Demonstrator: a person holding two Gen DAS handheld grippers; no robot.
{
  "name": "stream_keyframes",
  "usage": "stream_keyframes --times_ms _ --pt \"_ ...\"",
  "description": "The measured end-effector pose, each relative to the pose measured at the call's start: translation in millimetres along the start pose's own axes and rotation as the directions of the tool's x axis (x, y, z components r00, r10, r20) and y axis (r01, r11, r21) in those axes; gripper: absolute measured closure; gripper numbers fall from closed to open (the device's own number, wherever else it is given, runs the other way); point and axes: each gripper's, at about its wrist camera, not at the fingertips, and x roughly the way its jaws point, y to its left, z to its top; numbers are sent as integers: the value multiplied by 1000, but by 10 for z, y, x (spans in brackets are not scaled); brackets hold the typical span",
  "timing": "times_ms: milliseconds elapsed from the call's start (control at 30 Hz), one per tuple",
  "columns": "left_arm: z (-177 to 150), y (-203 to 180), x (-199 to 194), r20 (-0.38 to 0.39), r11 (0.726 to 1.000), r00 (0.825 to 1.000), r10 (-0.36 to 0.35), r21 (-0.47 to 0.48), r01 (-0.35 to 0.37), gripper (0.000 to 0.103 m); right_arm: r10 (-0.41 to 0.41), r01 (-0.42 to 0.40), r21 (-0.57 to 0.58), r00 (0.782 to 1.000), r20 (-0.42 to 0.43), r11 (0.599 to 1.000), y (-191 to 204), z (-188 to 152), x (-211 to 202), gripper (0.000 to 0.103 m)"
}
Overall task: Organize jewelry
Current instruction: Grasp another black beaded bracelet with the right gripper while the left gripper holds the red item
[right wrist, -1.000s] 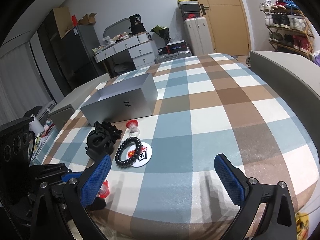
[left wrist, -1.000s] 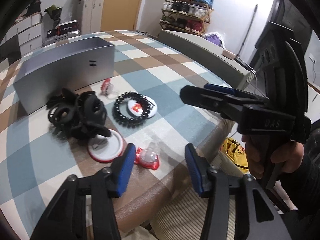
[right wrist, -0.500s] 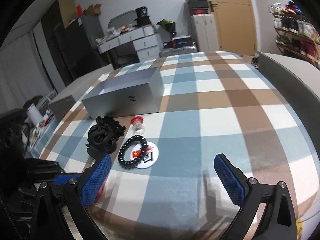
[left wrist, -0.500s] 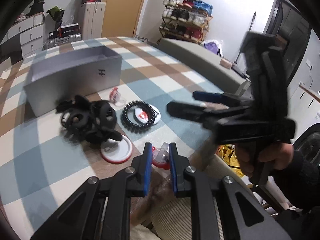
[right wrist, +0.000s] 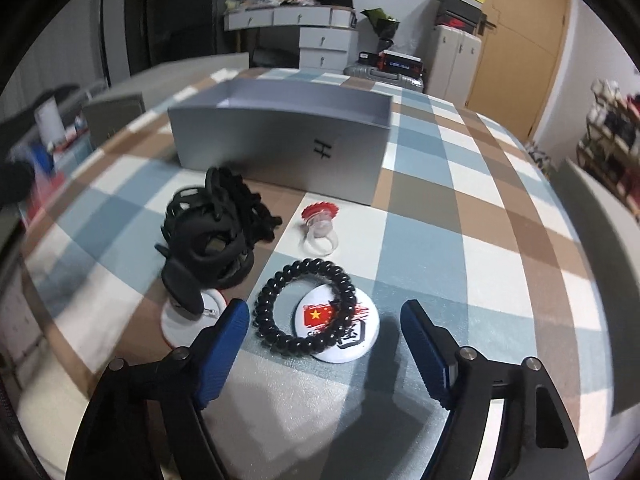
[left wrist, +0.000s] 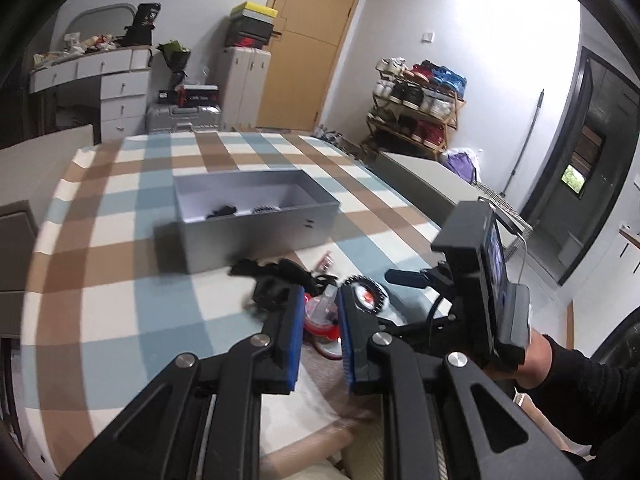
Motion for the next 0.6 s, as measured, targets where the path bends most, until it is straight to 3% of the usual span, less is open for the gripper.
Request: stream_keyframes --times_ms 67,200,400,600 --pt "6 26 8 9 1000 1000 2 -2 -2 91 -5 5 -4 1000 0 1000 9 8 -7 33" --pt "10 82 -18 16 1000 1000 6 -5 -6 91 -12 12 -2 1000 4 1000 14 18 -28 55" --pt "13 128 -39 19 1000 1000 13 -10 -12 91 14 -16 79 1000 25 997 -115 29 -70 63" --pt "154 230 12 16 999 999 44 -29 -44 91 100 -124 200 987 125 972 -395 113 -261 64"
